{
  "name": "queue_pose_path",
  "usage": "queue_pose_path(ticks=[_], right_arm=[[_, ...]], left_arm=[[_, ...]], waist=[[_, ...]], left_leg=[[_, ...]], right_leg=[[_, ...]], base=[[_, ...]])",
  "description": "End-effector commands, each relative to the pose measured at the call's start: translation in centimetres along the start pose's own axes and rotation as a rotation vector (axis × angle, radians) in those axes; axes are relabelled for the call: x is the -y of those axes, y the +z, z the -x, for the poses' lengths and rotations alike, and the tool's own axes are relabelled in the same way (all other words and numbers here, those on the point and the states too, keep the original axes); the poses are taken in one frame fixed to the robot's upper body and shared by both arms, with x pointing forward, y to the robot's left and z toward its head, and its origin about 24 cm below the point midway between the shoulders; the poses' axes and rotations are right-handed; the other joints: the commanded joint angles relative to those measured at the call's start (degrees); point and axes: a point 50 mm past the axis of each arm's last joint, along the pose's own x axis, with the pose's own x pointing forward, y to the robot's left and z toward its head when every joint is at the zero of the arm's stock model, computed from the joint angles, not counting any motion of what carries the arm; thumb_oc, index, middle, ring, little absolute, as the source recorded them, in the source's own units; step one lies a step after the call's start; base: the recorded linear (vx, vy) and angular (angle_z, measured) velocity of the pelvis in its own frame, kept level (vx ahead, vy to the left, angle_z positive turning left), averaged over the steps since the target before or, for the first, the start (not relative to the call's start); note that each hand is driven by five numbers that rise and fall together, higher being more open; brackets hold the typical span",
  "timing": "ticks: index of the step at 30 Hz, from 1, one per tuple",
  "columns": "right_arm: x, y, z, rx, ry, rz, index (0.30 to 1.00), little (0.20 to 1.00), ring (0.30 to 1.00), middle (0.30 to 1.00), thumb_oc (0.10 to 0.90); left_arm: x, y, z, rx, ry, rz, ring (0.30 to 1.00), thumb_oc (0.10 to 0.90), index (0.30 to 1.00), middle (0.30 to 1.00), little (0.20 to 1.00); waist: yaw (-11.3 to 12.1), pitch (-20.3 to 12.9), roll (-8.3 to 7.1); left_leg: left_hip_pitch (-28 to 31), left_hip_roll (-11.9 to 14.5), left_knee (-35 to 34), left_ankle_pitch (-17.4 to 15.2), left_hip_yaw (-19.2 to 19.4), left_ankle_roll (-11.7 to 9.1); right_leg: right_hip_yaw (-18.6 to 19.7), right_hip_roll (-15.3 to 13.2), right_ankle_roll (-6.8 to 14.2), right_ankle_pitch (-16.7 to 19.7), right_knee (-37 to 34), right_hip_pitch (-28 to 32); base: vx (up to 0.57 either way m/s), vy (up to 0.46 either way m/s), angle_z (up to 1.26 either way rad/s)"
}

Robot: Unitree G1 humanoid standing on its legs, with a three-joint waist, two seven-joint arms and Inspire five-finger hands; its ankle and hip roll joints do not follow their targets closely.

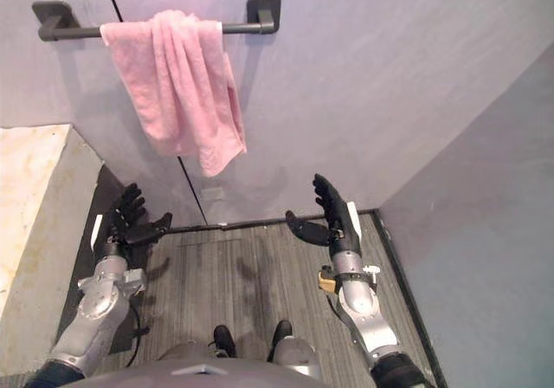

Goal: Organize the bathroom.

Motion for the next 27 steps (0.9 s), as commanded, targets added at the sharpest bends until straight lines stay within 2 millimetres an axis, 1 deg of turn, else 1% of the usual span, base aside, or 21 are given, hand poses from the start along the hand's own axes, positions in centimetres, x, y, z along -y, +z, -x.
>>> queue_pose_path(ticks=[1, 2, 3, 4, 5, 7, 9, 10, 11, 12, 14, 15, 21, 27], right_arm=[[-0.2, 7.7, -2.5, 0.414, 0.022, -0.023, 0.9, 0.9, 0.9, 0.9, 0.8], [-0.1, 7.9, -2.6, 0.422, 0.025, -0.008, 0.9, 0.9, 0.9, 0.9, 0.8], [0.1, 8.2, -2.8, 0.438, 0.028, 0.017, 0.9, 0.9, 0.9, 0.9, 0.8], [0.3, 8.5, -3.0, 0.444, 0.024, 0.024, 0.9, 0.9, 0.9, 0.9, 0.8], [0.3, 8.6, -3.1, 0.448, 0.02, 0.024, 0.9, 0.9, 0.9, 0.9, 0.8], [0.4, 8.9, -3.3, 0.457, 0.015, 0.019, 0.9, 0.9, 0.9, 0.9, 0.8], [0.3, 9.4, -3.3, 0.479, 0.005, 0.006, 0.9, 0.9, 0.9, 0.9, 0.8], [0.3, 9.6, -3.3, 0.486, 0.003, -0.001, 0.9, 0.9, 0.9, 0.9, 0.8], [0.4, 9.8, -3.4, 0.496, 0.004, -0.006, 0.9, 0.9, 0.9, 0.9, 0.8], [0.5, 10.2, -3.5, 0.512, 0.011, 0.0, 0.9, 0.9, 0.9, 0.9, 0.8], [0.8, 10.7, -3.8, 0.531, 0.007, 0.003, 0.9, 0.9, 0.9, 0.9, 0.8], [0.9, 11.3, -4.2, 0.545, 0.014, -0.016, 0.9, 0.9, 0.9, 0.9, 0.8], [0.3, 12.9, -5.2, 0.582, 0.049, 0.002, 0.9, 0.9, 0.9, 0.9, 0.8], [-0.1, 14.2, -6.4, 0.591, 0.08, -0.038, 0.9, 0.9, 0.9, 0.9, 0.8]], left_arm=[[1.7, 8.2, -2.1, 0.436, -0.055, 0.028, 0.9, 0.8, 0.9, 0.9, 0.9], [1.7, 8.4, -2.1, 0.444, -0.053, 0.03, 0.9, 0.8, 0.9, 0.9, 0.9], [1.7, 8.8, -2.2, 0.465, -0.03, 0.033, 0.9, 0.8, 0.9, 0.9, 0.9], [1.7, 9.2, -2.4, 0.486, -0.019, 0.04, 0.9, 0.8, 0.9, 0.9, 0.9], [1.8, 9.5, -2.4, 0.498, -0.017, 0.043, 0.9, 0.8, 0.9, 0.9, 0.9], [1.9, 10.2, -2.5, 0.543, 0.001, 0.05, 0.9, 0.8, 0.9, 0.9, 0.9], [2.2, 10.9, -2.5, 0.561, -0.016, 0.072, 0.9, 0.8, 0.9, 0.9, 0.9], [2.4, 11.1, -2.5, 0.573, -0.022, 0.07, 0.9, 0.8, 0.9, 0.9, 0.9], [2.4, 11.3, -2.4, 0.582, -0.027, 0.067, 0.9, 0.8, 0.9, 0.9, 0.9], [2.4, 11.4, -2.4, 0.59, -0.022, 0.055, 0.9, 0.8, 0.9, 0.9, 0.9], [3.0, 11.8, -2.9, 0.596, -0.039, 0.039, 0.9, 0.8, 0.9, 0.9, 0.9], [3.3, 12.2, -3.1, 0.606, -0.048, 0.024, 0.9, 0.8, 0.9, 0.9, 0.9], [3.2, 12.9, -3.6, 0.624, -0.048, 0.001, 0.9, 0.8, 0.9, 0.9, 0.9], [3.4, 12.2, -4.0, 0.586, -0.053, -0.013, 0.9, 0.8, 0.9, 0.9, 0.9]], waist=[[-0.4, -2.6, -2.99], [-0.4, -2.8, -3.15], [-0.4, -3.0, -3.54], [-0.5, -3.1, -3.77], [-0.5, -3.2, -3.85], [-0.9, -3.8, -3.76], [-1.6, -4.6, -3.24], [-1.8, -4.6, -3.07], [-2.1, -4.8, -2.65], [-2.3, -5.0, -1.88], [-2.5, -5.2, -1.56], [-2.7, -5.5, -1.14], [-2.8, -6.3, -0.5], [-2.6, -7.2, -0.5]], left_leg=[[-3.6, 2.9, 9.2, 1.4, -1.7, -4.0], [-4.0, 3.2, 10.3, 1.5, -2.1, -4.3], [-4.9, 4.1, 12.8, 2.0, -2.9, -4.9], [-5.7, 5.1, 13.9, 1.9, -3.2, -5.3], [-5.6, 5.6, 13.3, 1.8, -2.8, -5.3], [-3.7, 6.0, 8.6, 1.1, -0.3, -4.4], [-1.8, 5.2, 4.1, 1.4, 1.8, -3.7], [-1.2, 4.4, 3.3, 1.0, 1.9, -3.2], [-0.7, 4.4, 2.8, 1.2, 2.1, -3.4], [-0.2, 5.0, -0.6, 3.3, 2.8, -4.0], [1.5, 4.0, -1.5, 2.5, 2.8, -3.7], [2.6, 3.2, -2.6, 2.2, 3.0, -3.2], [4.6, 1.9, -4.1, 1.4, 3.4, -2.6], [5.3, 1.8, -4.5, 0.8, 3.6, -2.2]], right_leg=[[4.6, 0.8, 1.5, 4.0, -5.4, -0.5], [4.8, 0.8, 1.3, 3.9, -5.4, -0.5], [5.2, 0.9, 0.7, 3.6, -5.4, -0.2], [4.7, 0.9, 0.6, 3.4, -5.4, 0.2], [4.3, 0.8, 0.7, 3.3, -5.4, 0.4], [2.5, 0.4, 1.2, 3.2, -5.4, 0.6], [0.8, 0.2, 1.7, 3.3, -5.4, 0.4], [1.0, 0.2, 1.7, 3.3, -5.4, 0.3], [1.5, 0.4, 1.6, 3.2, -5.2, 0.2], [1.2, 0.6, 2.2, 3.3, -5.1, 0.2], [0.6, -0.1, 2.7, 3.4, -5.1, 0.3], [0.2, -0.4, 3.0, 3.4, -5.0, 0.2], [-0.1, -1.3, 3.7, 3.9, -4.4, -0.4], [0.0, -1.4, 3.7, 3.9, -4.4, -0.4]], base=[[0.17, -0.087, 0.34], [0.14, -0.063, 0.4], [0.11, -0.016, 0.34], [0.11, 0.004, 0.31], [0.1, 0.04, 0.1], [0.11, 0.081, 0.08], [0.12, 0.118, 0.31], [0.13, 0.139, 0.3], [0.14, 0.162, 0.29], [0.12, 0.146, 0.14], [0.12, 0.138, -0.01], [0.12, 0.119, -0.02], [0.1, 0.054, 0.1], [0.08, -0.001, 0.0]])
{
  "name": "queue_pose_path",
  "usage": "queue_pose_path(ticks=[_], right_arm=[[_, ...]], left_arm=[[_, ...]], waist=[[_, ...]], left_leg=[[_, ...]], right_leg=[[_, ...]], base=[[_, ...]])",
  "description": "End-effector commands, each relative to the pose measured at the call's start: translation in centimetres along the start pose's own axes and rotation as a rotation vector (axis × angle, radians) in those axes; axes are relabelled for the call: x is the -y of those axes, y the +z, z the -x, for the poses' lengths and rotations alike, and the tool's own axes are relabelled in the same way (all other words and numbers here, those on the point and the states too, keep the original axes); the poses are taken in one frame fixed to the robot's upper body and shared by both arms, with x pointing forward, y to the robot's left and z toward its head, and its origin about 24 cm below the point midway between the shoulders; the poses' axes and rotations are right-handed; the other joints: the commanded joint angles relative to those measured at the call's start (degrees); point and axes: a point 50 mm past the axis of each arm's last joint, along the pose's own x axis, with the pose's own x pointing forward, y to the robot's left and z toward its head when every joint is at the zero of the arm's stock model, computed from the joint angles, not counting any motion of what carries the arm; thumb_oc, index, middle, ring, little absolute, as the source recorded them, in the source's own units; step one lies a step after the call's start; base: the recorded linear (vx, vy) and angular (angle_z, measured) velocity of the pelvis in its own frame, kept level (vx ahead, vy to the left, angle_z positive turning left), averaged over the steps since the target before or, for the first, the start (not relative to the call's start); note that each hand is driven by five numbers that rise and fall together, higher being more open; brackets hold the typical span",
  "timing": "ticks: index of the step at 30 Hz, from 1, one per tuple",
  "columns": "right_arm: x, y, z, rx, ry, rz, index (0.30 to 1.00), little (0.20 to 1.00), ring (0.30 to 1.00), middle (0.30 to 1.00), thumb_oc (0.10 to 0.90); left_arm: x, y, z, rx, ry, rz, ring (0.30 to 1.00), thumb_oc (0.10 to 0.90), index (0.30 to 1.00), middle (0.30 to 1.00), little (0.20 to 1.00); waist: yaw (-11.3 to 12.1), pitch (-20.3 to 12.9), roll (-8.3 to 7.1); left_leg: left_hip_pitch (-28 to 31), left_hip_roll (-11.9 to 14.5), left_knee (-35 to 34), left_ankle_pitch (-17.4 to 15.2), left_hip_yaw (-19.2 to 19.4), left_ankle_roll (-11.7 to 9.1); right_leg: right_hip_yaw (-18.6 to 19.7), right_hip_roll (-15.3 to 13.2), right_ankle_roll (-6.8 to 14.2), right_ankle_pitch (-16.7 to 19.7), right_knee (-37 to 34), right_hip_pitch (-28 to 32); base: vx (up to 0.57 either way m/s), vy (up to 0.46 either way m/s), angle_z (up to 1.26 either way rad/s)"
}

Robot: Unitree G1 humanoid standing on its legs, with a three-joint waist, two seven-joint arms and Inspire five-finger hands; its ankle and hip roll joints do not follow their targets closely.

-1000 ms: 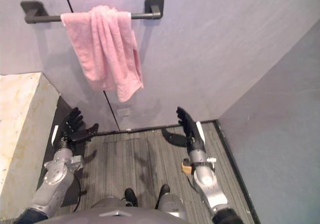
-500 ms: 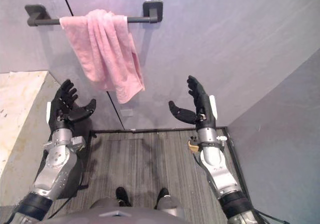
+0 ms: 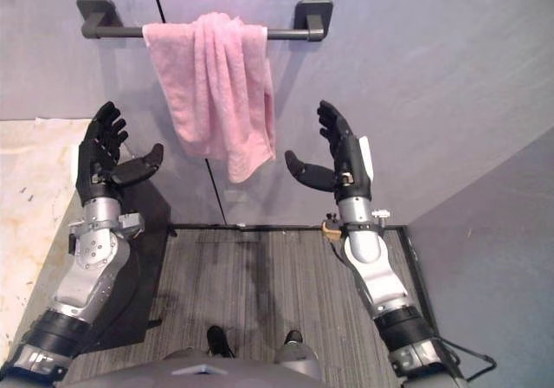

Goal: Organize the bathroom.

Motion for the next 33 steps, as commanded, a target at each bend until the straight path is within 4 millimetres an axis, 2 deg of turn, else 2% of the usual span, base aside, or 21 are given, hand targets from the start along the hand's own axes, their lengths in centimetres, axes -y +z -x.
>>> queue_pose_path(ticks=[1, 7, 13, 16, 23, 33], right_arm=[[0.0, 5.0, -3.2, 0.246, 0.031, -0.065, 0.9, 0.9, 0.9, 0.9, 0.8], [0.1, 6.2, -5.2, 0.26, 0.043, -0.071, 0.9, 0.9, 0.9, 0.9, 0.8], [0.2, 7.1, -6.1, 0.287, 0.049, -0.043, 0.9, 0.9, 0.9, 0.9, 0.8], [0.1, 8.2, -7.1, 0.319, 0.054, -0.031, 0.9, 0.9, 0.9, 0.9, 0.8], [-0.5, 8.6, -8.5, 0.289, 0.083, -0.03, 0.9, 0.9, 0.9, 0.9, 0.8], [0.7, 9.1, -10.8, 0.254, 0.067, -0.037, 0.9, 0.9, 0.9, 0.9, 0.8]], left_arm=[[0.9, 3.0, -1.4, 0.185, -0.048, 0.005, 0.9, 0.8, 0.9, 0.9, 0.9], [0.9, 2.0, -0.9, 0.131, -0.062, 0.011, 0.9, 0.8, 0.9, 0.9, 0.9], [0.9, 1.4, -0.5, 0.103, -0.071, 0.012, 0.9, 0.8, 0.9, 0.9, 0.9], [1.1, 0.9, -0.3, 0.082, -0.086, 0.011, 0.9, 0.8, 0.9, 0.9, 0.9], [1.2, 0.6, -0.2, 0.072, -0.102, 0.018, 0.9, 0.8, 0.9, 0.9, 0.9], [1.2, 0.2, 0.0, 0.057, -0.125, 0.021, 0.9, 0.8, 0.9, 0.9, 0.9]], waist=[[-0.1, -6.8, -0.6], [1.3, -7.2, -1.34], [1.9, -7.2, -1.78], [2.5, -7.1, -2.15], [3.2, -6.9, -2.27], [4.9, -6.8, -2.54]], left_leg=[[2.7, 0.7, 0.7, -2.8, 1.2, -1.7], [2.9, 1.1, 0.8, -3.1, 1.2, -1.7], [3.0, 1.4, 1.1, -3.3, 1.3, -1.7], [3.1, 1.6, 1.1, -3.5, 1.3, -1.7], [3.1, 1.8, 1.8, -3.9, 1.1, -1.7], [2.8, 1.7, 2.4, -4.3, 0.5, -1.7]], right_leg=[[3.1, 1.3, 2.3, 3.0, -0.7, -5.7], [2.7, 1.4, 2.1, 2.9, -0.7, -5.2], [2.4, 1.4, 1.9, 2.7, -0.6, -4.9], [1.9, 1.4, 1.9, 2.8, -0.6, -4.8], [1.3, 1.4, 1.6, 2.7, -0.4, -4.3], [0.2, 1.2, 1.4, 2.4, 0.3, -4.1]], base=[[0.06, -0.008, -0.04], [0.05, -0.022, -0.06], [0.01, -0.011, 0.0], [0.02, -0.037, 0.01], [0.01, -0.011, 0.06], [0.02, -0.004, 0.05]])
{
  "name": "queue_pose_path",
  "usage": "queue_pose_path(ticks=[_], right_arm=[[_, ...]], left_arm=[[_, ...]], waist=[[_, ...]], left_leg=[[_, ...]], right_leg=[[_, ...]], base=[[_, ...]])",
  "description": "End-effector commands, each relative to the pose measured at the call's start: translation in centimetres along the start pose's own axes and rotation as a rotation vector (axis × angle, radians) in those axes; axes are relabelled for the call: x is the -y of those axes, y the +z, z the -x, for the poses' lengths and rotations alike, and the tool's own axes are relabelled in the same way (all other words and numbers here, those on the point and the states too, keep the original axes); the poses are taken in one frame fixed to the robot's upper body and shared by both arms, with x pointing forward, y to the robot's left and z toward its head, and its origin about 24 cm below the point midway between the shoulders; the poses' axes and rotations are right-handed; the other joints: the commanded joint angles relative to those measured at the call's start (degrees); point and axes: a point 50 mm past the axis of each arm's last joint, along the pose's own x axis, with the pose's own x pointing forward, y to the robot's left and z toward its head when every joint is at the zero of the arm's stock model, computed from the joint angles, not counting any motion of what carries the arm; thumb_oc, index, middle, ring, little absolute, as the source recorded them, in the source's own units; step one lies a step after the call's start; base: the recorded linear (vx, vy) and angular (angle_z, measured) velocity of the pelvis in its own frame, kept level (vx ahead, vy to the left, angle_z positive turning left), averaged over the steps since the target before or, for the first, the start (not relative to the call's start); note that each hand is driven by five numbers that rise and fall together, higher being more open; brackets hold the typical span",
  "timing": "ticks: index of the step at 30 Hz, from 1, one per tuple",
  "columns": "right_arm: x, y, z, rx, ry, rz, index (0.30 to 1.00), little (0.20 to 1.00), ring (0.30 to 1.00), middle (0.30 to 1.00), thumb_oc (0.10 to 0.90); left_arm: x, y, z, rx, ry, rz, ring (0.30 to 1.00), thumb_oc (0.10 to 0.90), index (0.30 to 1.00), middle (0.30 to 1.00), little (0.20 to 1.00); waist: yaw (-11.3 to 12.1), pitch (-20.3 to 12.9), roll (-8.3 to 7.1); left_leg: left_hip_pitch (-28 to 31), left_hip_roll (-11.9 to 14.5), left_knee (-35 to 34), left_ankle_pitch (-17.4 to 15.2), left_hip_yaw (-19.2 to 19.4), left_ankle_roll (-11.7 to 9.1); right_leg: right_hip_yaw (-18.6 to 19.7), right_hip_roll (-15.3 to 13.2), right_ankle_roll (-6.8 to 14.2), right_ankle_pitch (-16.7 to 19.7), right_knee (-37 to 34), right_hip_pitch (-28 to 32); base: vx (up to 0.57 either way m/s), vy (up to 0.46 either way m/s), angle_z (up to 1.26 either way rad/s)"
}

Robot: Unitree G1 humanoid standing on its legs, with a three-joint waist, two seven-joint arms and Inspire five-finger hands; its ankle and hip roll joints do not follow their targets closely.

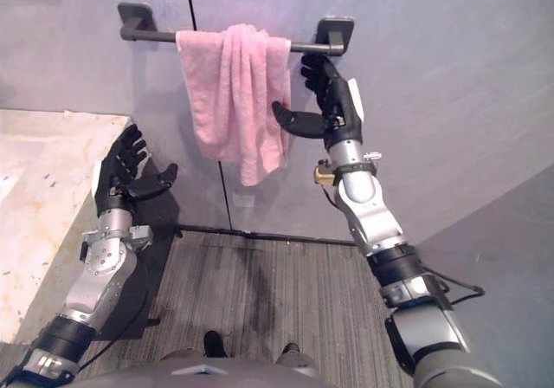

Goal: Organize the bathroom.

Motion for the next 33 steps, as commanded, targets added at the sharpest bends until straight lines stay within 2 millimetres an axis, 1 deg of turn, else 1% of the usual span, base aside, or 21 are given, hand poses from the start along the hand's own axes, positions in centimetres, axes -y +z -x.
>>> queue_pose_path(ticks=[1, 3, 5, 6, 7, 10, 16, 26, 28, 33], right_arm=[[1.0, 5.0, -3.6, 0.211, -0.019, 0.001, 0.9, 0.9, 0.9, 0.9, 0.8], [1.3, 5.0, -3.7, 0.211, -0.025, -0.004, 0.9, 0.9, 0.9, 0.9, 0.8], [1.5, 5.0, -3.7, 0.211, -0.036, -0.009, 0.834, 0.834, 0.834, 0.834, 0.756], [1.6, 4.9, -3.8, 0.208, -0.035, -0.011, 0.841, 0.841, 0.841, 0.841, 0.761], [1.7, 4.9, -3.8, 0.204, -0.029, -0.014, 0.9, 0.9, 0.9, 0.9, 0.8], [1.6, 4.6, -4.1, 0.18, -0.009, -0.03, 0.9, 0.9, 0.9, 0.9, 0.8], [0.5, 4.5, -4.4, 0.144, 0.072, -0.033, 0.9, 0.9, 0.9, 0.9, 0.8], [0.5, 4.4, -4.7, 0.116, 0.105, -0.015, 0.9, 0.9, 0.9, 0.9, 0.8], [0.6, 4.3, -5.0, 0.088, 0.129, -0.036, 0.9, 0.9, 0.9, 0.9, 0.8], [1.1, 4.2, -5.5, 0.061, 0.149, -0.023, 0.9, 0.9, 0.9, 0.9, 0.8]], left_arm=[[0.7, 3.0, -0.9, 0.182, -0.058, 0.025, 0.9, 0.8, 0.9, 0.9, 0.9], [0.6, 3.0, -0.9, 0.181, -0.058, 0.026, 0.9, 0.8, 0.9, 0.9, 0.9], [0.5, 2.9, -0.8, 0.178, -0.063, 0.027, 0.9, 0.8, 0.9, 0.9, 0.9], [0.5, 2.9, -0.8, 0.179, -0.065, 0.025, 0.9, 0.8, 0.9, 0.9, 0.9], [0.5, 2.9, -0.8, 0.179, -0.067, 0.023, 0.9, 0.8, 0.9, 0.9, 0.9], [0.5, 2.8, -0.8, 0.176, -0.072, 0.025, 0.9, 0.8, 0.9, 0.9, 0.9], [0.7, 2.7, -0.7, 0.177, -0.079, 0.028, 0.9, 0.8, 0.9, 0.9, 0.9], [0.8, 2.7, -0.9, 0.179, -0.085, 0.021, 0.9, 0.8, 0.9, 0.9, 0.9], [0.8, 2.7, -0.9, 0.179, -0.087, 0.017, 0.9, 0.8, 0.9, 0.9, 0.9], [0.9, 2.5, -0.9, 0.173, -0.097, 0.014, 0.9, 0.8, 0.9, 0.9, 0.9]], waist=[[1.1, -5.4, -1.66], [1.2, -5.4, -1.69], [1.4, -5.3, -1.69], [1.5, -5.3, -1.67], [1.6, -5.2, -1.7], [1.9, -5.2, -1.77], [2.1, -5.0, -1.85], [2.1, -4.9, -2.12], [2.3, -4.9, -2.22], [2.7, -4.8, -2.44]], left_leg=[[2.7, 1.3, 2.5, -4.7, 1.6, -1.8], [2.7, 1.3, 2.5, -4.7, 1.5, -1.8], [2.7, 1.3, 2.6, -4.7, 1.3, -1.8], [2.8, 1.2, 2.6, -4.8, 1.3, -1.8], [2.8, 1.2, 2.7, -4.8, 1.3, -1.8], [2.7, 1.2, 2.7, -4.8, 1.2, -1.8], [2.7, 1.2, 2.7, -4.8, 1.2, -1.8], [2.9, 1.3, 2.9, -4.8, 1.3, -1.8], [2.9, 1.4, 3.0, -4.9, 1.3, -1.8], [2.8, 1.5, 3.3, -4.9, 1.3, -1.9]], right_leg=[[1.4, 0.5, 1.6, 2.2, 0.7, -5.1], [1.3, 0.4, 1.7, 2.1, 0.8, -5.1], [1.1, 0.3, 1.7, 2.1, 0.9, -5.0], [1.0, 0.3, 1.7, 2.1, 1.0, -4.9], [0.8, 0.2, 1.7, 2.2, 0.9, -4.9], [0.5, 0.0, 1.7, 2.2, 1.0, -4.9], [0.2, -0.1, 1.6, 2.3, 1.3, -5.1], [-0.2, -0.5, 1.8, 2.3, 1.8, -5.3], [-0.2, -0.6, 1.8, 2.4, 1.9, -5.2], [-0.4, -0.8, 1.8, 2.3, 2.2, -5.3]], base=[[0.01, -0.001, 0.06], [0.01, -0.001, 0.06], [0.01, -0.001, 0.07], [0.0, -0.001, 0.06], [0.0, -0.001, 0.05], [0.01, 0.001, 0.03], [0.0, 0.0, 0.0], [0.0, 0.0, 0.0], [0.0, 0.0, 0.0], [0.0, 0.0, 0.0]])
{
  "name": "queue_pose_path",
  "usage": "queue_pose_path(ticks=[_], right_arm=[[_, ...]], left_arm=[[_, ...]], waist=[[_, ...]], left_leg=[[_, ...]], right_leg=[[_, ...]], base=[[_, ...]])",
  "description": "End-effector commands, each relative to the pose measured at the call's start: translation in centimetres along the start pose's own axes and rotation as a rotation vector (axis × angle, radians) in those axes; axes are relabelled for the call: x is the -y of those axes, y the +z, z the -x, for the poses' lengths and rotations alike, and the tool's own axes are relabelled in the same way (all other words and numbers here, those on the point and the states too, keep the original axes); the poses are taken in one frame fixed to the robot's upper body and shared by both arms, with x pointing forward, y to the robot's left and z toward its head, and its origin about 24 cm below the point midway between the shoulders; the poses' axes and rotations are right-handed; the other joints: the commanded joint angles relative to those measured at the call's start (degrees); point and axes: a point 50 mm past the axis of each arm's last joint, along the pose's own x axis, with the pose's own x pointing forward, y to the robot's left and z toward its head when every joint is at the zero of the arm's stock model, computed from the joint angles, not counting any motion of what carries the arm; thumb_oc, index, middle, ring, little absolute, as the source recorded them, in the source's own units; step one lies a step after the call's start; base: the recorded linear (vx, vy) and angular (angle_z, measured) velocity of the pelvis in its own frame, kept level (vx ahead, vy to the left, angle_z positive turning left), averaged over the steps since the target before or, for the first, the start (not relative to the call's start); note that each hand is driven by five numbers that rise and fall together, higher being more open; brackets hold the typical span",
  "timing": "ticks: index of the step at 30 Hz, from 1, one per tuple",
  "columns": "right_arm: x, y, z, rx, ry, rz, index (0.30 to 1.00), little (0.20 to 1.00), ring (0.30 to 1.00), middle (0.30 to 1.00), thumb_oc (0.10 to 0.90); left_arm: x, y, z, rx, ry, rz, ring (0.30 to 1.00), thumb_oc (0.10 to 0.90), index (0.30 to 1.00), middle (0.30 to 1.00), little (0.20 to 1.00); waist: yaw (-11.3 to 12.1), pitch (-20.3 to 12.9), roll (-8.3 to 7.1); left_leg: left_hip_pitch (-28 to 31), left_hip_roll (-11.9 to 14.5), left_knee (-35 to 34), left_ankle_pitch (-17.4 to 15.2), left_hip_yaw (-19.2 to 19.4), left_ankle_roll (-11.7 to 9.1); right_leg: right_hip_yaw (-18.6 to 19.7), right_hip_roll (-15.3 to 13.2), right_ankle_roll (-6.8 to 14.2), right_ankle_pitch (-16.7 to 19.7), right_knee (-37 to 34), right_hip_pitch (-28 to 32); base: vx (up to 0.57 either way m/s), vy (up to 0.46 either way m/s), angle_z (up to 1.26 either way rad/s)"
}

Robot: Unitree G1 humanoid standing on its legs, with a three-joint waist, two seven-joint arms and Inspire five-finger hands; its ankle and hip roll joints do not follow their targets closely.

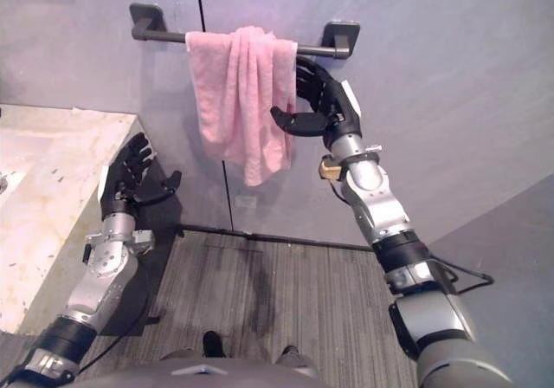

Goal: Organize the bathroom.

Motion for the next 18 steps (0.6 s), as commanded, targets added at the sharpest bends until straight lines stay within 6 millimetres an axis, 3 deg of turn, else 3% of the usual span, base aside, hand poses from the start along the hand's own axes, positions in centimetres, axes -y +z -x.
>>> queue_pose_path(ticks=[1, 9, 11, 12, 13, 14, 15, 18], right_arm=[[0.3, 5.6, -3.2, 0.183, 0.036, 0.021, 0.9, 0.9, 0.9, 0.9, 0.8], [0.8, 6.3, -3.4, 0.208, 0.026, 0.024, 0.9, 0.9, 0.9, 0.9, 0.8], [0.8, 6.5, -3.4, 0.217, 0.025, 0.029, 0.688, 0.688, 0.688, 0.688, 0.659], [0.9, 6.5, -3.4, 0.22, 0.023, 0.03, 0.679, 0.679, 0.679, 0.679, 0.653], [0.8, 6.6, -3.4, 0.224, 0.02, 0.03, 0.618, 0.618, 0.618, 0.618, 0.612], [0.9, 6.7, -3.4, 0.233, 0.013, 0.027, 0.432, 0.432, 0.432, 0.432, 0.488], [0.9, 6.6, -3.4, 0.234, 0.009, 0.032, 0.3, 0.3, 0.3, 0.3, 0.4], [1.0, 6.6, -3.4, 0.233, 0.002, 0.032, 0.3, 0.3, 0.3, 0.3, 0.4]], left_arm=[[0.8, 3.9, -1.0, 0.223, -0.067, 0.036, 0.9, 0.8, 0.9, 0.9, 0.9], [0.7, 3.7, -0.8, 0.218, -0.071, 0.031, 0.9, 0.8, 0.9, 0.9, 0.9], [0.7, 3.7, -0.8, 0.218, -0.071, 0.031, 0.9, 0.8, 0.9, 0.9, 0.9], [0.8, 3.7, -0.8, 0.218, -0.073, 0.032, 0.9, 0.8, 0.9, 0.9, 0.9], [0.8, 3.7, -0.8, 0.217, -0.074, 0.031, 0.9, 0.8, 0.9, 0.9, 0.9], [0.8, 3.7, -0.8, 0.216, -0.076, 0.028, 0.9, 0.8, 0.9, 0.9, 0.9], [0.8, 3.7, -0.8, 0.215, -0.078, 0.026, 0.9, 0.8, 0.9, 0.9, 0.9], [0.9, 3.6, -0.8, 0.212, -0.08, 0.021, 0.9, 0.8, 0.9, 0.9, 0.9]], waist=[[2.7, -4.4, -1.76], [3.1, -4.1, -2.04], [3.2, -4.1, -2.05], [3.2, -4.1, -2.08], [3.2, -4.0, -2.1], [3.2, -4.0, -2.12], [3.2, -4.0, -2.13], [3.1, -4.0, -2.09]], left_leg=[[3.2, 1.5, 3.4, -5.4, 2.5, -1.9], [3.2, 1.6, 3.6, -5.5, 2.1, -1.9], [3.2, 1.6, 3.7, -5.5, 2.1, -1.9], [3.2, 1.6, 3.8, -5.5, 2.1, -1.9], [3.1, 1.7, 3.9, -5.6, 2.2, -1.9], [3.2, 1.6, 3.9, -5.6, 2.2, -1.9], [3.2, 1.6, 4.0, -5.6, 2.2, -1.9], [3.3, 1.6, 3.9, -5.7, 2.2, -1.8]], right_leg=[[1.0, -0.8, 1.8, 2.3, 2.2, -5.8], [0.9, -1.2, 1.9, 2.2, 2.8, -5.7], [0.8, -1.3, 1.9, 2.2, 2.9, -5.6], [0.7, -1.4, 1.9, 2.2, 2.9, -5.6], [0.7, -1.4, 2.0, 2.2, 3.0, -5.6], [0.7, -1.4, 2.0, 2.2, 3.0, -5.7], [0.7, -1.5, 2.0, 2.2, 3.1, -5.7], [0.8, -1.6, 2.0, 2.1, 3.3, -5.8]], base=[[0.0, 0.0, 0.0], [0.01, 0.006, 0.04], [0.01, 0.005, 0.02], [0.0, 0.0, 0.0], [0.0, 0.0, 0.0], [0.0, 0.0, 0.0], [0.0, 0.0, 0.0], [0.0, 0.0, 0.0]])
